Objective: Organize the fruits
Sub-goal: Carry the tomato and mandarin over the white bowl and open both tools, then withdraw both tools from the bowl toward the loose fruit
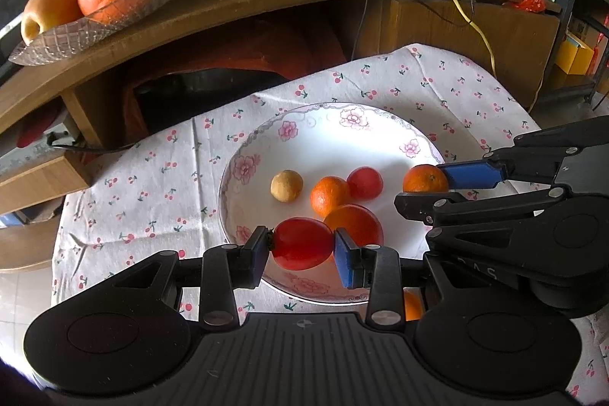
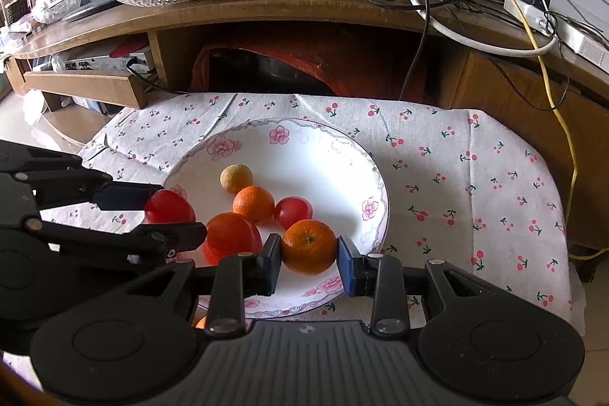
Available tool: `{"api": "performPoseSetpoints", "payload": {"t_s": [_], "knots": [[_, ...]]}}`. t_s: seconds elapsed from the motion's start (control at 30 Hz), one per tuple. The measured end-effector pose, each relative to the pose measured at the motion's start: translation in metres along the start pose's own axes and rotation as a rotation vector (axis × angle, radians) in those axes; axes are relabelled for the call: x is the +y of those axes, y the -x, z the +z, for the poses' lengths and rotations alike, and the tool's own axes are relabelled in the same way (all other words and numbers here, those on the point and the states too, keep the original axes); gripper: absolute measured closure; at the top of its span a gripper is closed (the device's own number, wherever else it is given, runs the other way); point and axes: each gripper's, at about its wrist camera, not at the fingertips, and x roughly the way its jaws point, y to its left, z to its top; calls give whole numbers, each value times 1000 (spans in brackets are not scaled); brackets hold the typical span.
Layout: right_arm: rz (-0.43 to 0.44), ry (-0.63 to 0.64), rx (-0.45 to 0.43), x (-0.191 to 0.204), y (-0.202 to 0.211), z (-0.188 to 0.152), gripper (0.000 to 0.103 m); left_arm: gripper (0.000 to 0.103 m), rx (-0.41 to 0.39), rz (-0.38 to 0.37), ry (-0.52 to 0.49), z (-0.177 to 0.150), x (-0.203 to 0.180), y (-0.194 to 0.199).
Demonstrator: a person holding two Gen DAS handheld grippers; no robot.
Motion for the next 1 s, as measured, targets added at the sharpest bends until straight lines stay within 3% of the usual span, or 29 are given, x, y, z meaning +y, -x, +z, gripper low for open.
{"api": "performPoseSetpoints", "payload": {"t_s": [0.67, 1.0], "knots": [[-2, -35, -27, -9, 6, 2, 66, 43, -20, 6, 13, 1, 3, 6], [1, -49, -43, -10, 13, 2, 66, 39, -39, -6, 23, 2, 4, 12]]}}
